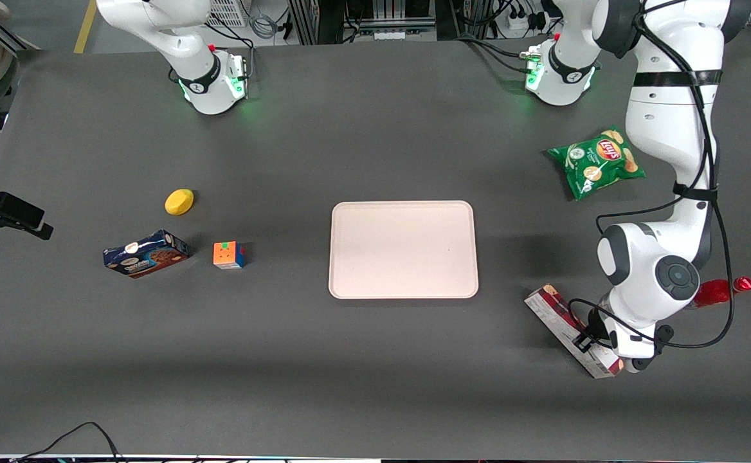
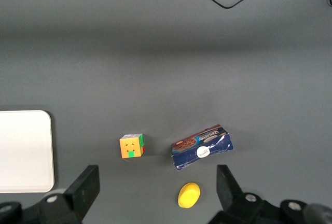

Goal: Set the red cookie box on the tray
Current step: 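Lift the cookie box upright and carry it over the white tray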

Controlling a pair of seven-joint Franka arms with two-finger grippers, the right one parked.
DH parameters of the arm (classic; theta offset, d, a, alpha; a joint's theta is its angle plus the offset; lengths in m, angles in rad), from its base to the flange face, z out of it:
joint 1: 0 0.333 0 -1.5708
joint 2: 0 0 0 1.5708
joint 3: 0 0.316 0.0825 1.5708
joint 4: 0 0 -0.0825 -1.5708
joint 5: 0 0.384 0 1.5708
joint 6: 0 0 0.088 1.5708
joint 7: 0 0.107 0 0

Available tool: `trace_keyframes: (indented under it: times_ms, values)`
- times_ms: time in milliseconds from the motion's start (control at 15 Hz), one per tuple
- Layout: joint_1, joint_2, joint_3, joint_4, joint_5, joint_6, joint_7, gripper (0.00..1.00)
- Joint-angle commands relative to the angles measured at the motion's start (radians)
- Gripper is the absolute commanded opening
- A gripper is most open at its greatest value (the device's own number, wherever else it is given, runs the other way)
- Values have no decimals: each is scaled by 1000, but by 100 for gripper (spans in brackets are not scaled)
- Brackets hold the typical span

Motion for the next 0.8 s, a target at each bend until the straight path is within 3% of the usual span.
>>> trace_keyframes:
  times_ms: [0, 267, 533, 733]
  values:
    - [-20, 2, 19, 54, 13, -89, 26, 5]
    - [-37, -29, 25, 193, 60, -345, 253, 1]
    - [-66, -125, 34, 202, 147, -390, 465, 0]
    - [-116, -199, 31, 204, 196, -468, 476, 0]
